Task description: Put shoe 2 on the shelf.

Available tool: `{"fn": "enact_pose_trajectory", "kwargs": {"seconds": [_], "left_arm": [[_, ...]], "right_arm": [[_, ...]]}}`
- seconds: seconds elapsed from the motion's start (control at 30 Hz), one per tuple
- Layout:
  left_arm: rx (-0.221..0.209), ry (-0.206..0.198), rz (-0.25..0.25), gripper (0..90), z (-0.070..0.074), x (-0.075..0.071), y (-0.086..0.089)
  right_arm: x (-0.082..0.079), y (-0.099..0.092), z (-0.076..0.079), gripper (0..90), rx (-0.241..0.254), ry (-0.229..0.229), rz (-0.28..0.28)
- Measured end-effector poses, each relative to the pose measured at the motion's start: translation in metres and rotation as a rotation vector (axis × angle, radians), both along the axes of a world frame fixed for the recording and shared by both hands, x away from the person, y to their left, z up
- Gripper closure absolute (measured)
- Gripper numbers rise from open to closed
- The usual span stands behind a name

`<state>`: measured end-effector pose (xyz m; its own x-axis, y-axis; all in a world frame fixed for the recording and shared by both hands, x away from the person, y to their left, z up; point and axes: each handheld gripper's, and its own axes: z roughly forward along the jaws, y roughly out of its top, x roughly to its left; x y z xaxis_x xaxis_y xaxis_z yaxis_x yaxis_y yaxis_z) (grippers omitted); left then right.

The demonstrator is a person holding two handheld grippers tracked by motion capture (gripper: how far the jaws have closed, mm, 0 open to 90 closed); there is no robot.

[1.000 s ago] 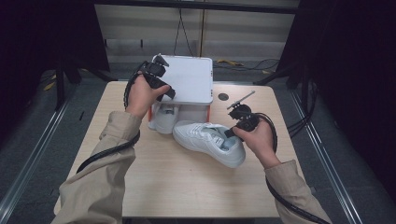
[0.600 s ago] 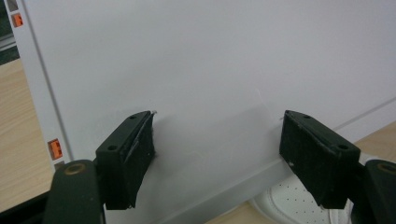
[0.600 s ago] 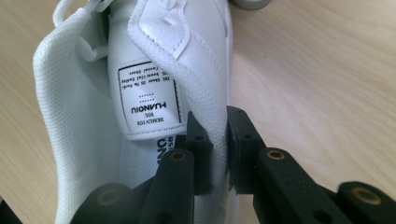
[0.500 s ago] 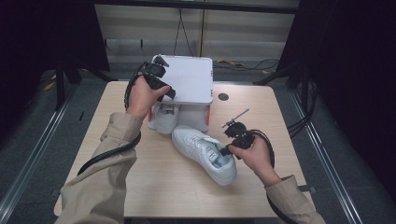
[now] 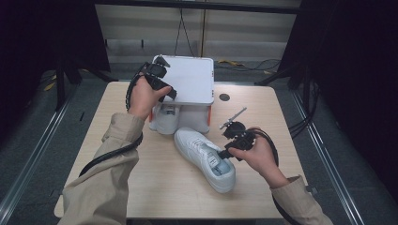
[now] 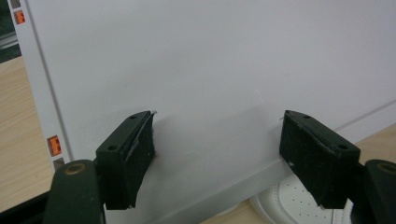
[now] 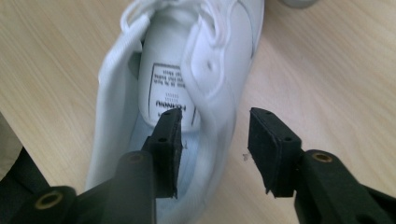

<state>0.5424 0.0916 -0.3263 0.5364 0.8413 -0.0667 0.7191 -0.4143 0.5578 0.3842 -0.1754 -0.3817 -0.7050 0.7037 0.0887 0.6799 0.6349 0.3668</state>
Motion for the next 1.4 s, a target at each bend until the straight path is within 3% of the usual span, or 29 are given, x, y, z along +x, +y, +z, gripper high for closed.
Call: {"fn": "enact_pose_trajectory", "kwargs": {"seconds": [0.17, 0.33, 0.43, 0.47, 0.53, 0.63, 0.77, 1.07, 1.3, 1.4], "left_arm": [[0.0, 0.0, 0.0, 25.9, 0.0, 0.0, 0.0], [-0.001, -0.002, -0.001, 25.9, 0.0, 0.0, 0.0], [-0.004, -0.004, -0.003, 25.9, 0.0, 0.0, 0.001], [-0.003, -0.004, -0.005, 25.9, 0.0, 0.0, 0.001], [-0.004, -0.004, -0.006, 25.9, 0.0, 0.0, 0.001], [-0.003, -0.003, -0.004, 25.9, 0.0, 0.0, 0.0], [-0.002, -0.002, -0.005, 25.9, 0.0, 0.0, 0.001], [-0.009, -0.006, -0.006, 25.9, -0.001, 0.0, 0.0], [-0.01, -0.01, -0.016, 25.9, -0.001, 0.0, 0.002], [-0.016, -0.012, -0.016, 26.0, -0.001, 0.0, 0.002]], "right_arm": [[0.016, 0.018, -0.002, 50.3, -0.045, -0.006, 0.035], [0.029, 0.03, -0.005, 52.3, -0.056, 0.003, 0.04], [0.035, 0.042, -0.008, 63.7, -0.078, 0.027, 0.048], [0.035, 0.042, -0.008, 63.7, -0.078, 0.027, 0.048], [0.034, 0.045, -0.004, 78.3, -0.111, 0.011, 0.035], [0.033, 0.043, -0.001, 82.9, -0.112, -0.003, 0.002], [0.033, 0.036, 0.002, 83.9, -0.058, 0.009, -0.06], [0.035, 0.024, 0.019, 84.1, -0.036, -0.029, -0.142], [0.048, 0.028, 0.017, 84.1, 0.012, -0.029, -0.19], [0.057, 0.031, 0.012, 84.1, 0.045, -0.05, -0.22]]}}
